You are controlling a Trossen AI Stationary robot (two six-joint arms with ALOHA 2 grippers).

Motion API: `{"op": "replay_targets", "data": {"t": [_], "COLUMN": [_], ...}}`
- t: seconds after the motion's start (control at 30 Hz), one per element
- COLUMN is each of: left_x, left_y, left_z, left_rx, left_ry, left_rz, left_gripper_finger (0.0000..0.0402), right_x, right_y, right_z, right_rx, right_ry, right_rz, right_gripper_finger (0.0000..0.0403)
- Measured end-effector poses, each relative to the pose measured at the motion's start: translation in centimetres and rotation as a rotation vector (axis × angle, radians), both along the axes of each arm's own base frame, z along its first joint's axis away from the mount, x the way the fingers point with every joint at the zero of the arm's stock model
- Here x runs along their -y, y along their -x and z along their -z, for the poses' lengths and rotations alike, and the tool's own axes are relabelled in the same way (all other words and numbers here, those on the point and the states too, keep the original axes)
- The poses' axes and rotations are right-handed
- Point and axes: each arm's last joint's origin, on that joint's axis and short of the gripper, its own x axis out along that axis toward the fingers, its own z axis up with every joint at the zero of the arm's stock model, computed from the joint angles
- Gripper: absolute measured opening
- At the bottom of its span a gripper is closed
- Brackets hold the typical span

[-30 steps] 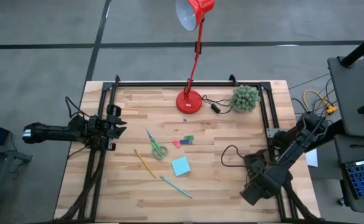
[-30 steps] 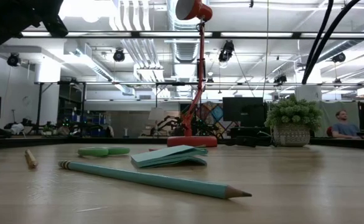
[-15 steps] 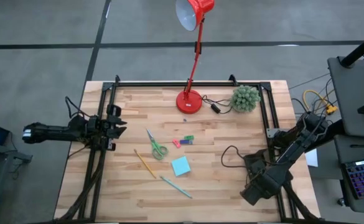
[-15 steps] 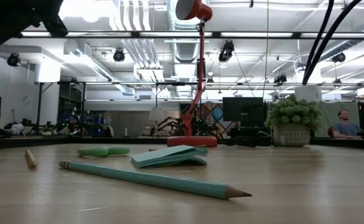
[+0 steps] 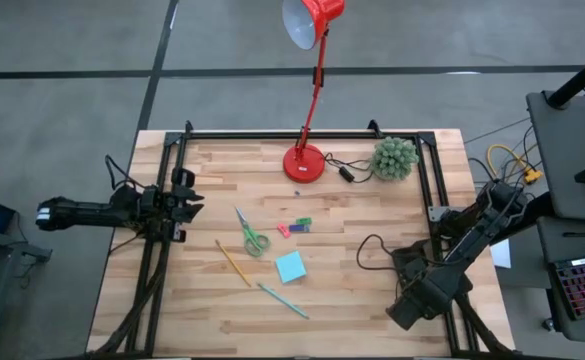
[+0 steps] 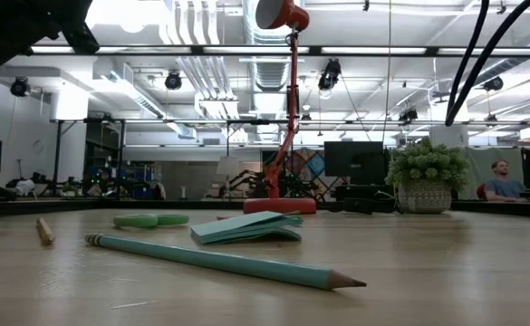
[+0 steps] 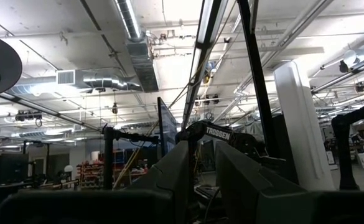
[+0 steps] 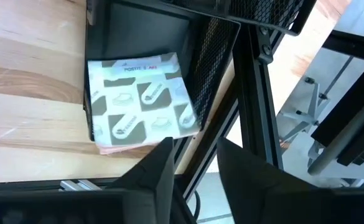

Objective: Pick and place office supplies into organizer
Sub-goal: Put the pink sticky note into the black desk organizer

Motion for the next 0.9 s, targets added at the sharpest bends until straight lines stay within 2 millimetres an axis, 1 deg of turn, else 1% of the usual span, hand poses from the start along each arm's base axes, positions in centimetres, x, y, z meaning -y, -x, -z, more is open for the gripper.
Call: {"op": "replay_targets", "data": {"t": [0.13,0.27,0.6,0.67,0.73,0.83,0.9], "left_x": [0.0,0.0,0.0,0.0,0.0,0.0,0.0], "left_y": [0.0,0.0,0.0,0.0,0.0,0.0,0.0], "left_z": [0.0,0.0,0.0,0.0,0.0,0.0,0.0], "left_rx": [0.000,0.000,0.000,0.000,0.000,0.000,0.000], "left_ry": [0.000,0.000,0.000,0.000,0.000,0.000,0.000], "left_rz": [0.000,0.000,0.000,0.000,0.000,-0.001,0.000], "left_gripper_finger": [0.0066,0.0066,0.0066,0.0066,0.0066,0.0066,0.0066], "right_x": [0.0,0.0,-0.5,-0.8,-1.5,-2.3,-2.8], "right_y": [0.0,0.0,-0.5,-0.7,-1.1,-1.8,-2.1], "right_z": [0.0,0.0,-0.9,-0.9,-0.7,-0.6,-0.6], "right_rx": [0.000,0.002,0.046,0.098,0.214,0.406,0.479], "right_ry": [0.004,0.005,-0.042,-0.098,-0.149,-0.173,-0.191], "right_rz": [0.000,-0.001,-0.011,-0.081,-0.183,-0.339,-0.407], "right_gripper_finger": [0.0137,0.0145,0.0134,0.0133,0.0133,0.0132,0.0132]}}
